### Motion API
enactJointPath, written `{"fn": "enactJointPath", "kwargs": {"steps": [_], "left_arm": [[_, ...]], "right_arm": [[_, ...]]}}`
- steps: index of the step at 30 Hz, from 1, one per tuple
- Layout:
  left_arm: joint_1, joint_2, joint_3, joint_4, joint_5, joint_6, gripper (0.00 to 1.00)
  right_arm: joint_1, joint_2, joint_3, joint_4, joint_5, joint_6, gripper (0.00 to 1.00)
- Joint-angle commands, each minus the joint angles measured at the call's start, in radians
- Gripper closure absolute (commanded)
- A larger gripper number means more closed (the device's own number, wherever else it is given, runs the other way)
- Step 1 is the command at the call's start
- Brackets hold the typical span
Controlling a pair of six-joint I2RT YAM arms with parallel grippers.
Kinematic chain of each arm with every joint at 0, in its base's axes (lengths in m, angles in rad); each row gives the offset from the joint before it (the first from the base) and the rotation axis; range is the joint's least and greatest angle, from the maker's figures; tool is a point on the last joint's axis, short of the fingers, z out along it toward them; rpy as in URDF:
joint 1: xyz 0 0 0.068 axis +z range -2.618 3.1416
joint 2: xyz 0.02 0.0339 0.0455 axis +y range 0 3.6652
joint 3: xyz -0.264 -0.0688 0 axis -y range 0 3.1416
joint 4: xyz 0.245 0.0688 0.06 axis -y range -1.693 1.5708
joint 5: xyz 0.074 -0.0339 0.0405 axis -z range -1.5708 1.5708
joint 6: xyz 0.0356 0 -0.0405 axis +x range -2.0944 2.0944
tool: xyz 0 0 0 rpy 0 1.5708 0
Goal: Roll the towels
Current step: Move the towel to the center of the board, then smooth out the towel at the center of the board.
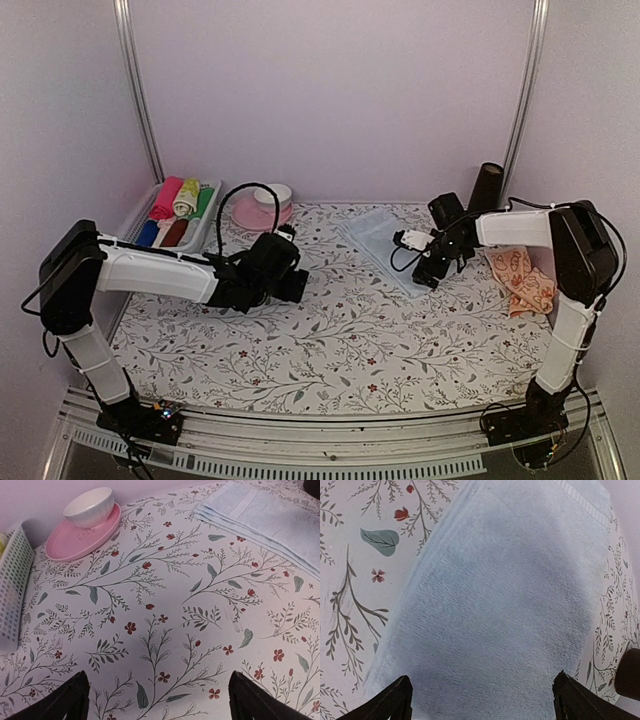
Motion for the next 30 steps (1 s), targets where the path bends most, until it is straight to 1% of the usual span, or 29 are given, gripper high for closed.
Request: {"fn": "enactJointPath", "kwargs": {"steps": [1, 6, 11, 13, 17, 20, 24, 27, 30], "left_arm": [[-0.009, -0.015, -0.025, 0.01, -0.013, -0.012, 0.03], [-0.009, -0.029, -0.037, 0.009, -0.026, -0.012, 0.03], [-0.009, -0.054, -0.057, 0.036, -0.023, 0.031, 0.03], [-0.009, -0.061, -0.064, 0.049, -0.023, 0.075, 0.03], [-0.01, -0.087, -0.11, 0.128, 0.044, 0.25, 0.03], [-0.013, -0.124, -0.173, 0.239, 0.139, 0.406, 0.03], [-0.017, -0.141, -0.219, 0.34, 0.33, 0.606, 0.03], [-0.027, -0.091, -0.173, 0.344, 0.458, 0.709, 0.03], [-0.041, -0.004, -0.104, 0.347, 0.519, 0.822, 0.03]], "right_arm": [[0.065, 0.069, 0.005, 0.02, 0.049, -0.022, 0.01], [0.15, 0.128, 0.009, 0.016, 0.067, -0.041, 0.01], [0.28, 0.197, 0.103, -0.039, -0.017, -0.019, 0.01], [0.326, 0.228, 0.169, -0.069, -0.062, 0.002, 0.01], [0.371, 0.256, 0.313, -0.146, -0.092, 0.06, 0.01], [0.369, 0.182, 0.342, -0.188, -0.128, 0.077, 0.01], [0.325, 0.007, 0.267, -0.195, -0.163, 0.031, 0.01], [0.259, -0.134, 0.138, -0.185, -0.22, -0.021, 0.01], [0.205, -0.292, -0.067, -0.102, -0.239, -0.12, 0.01]]}}
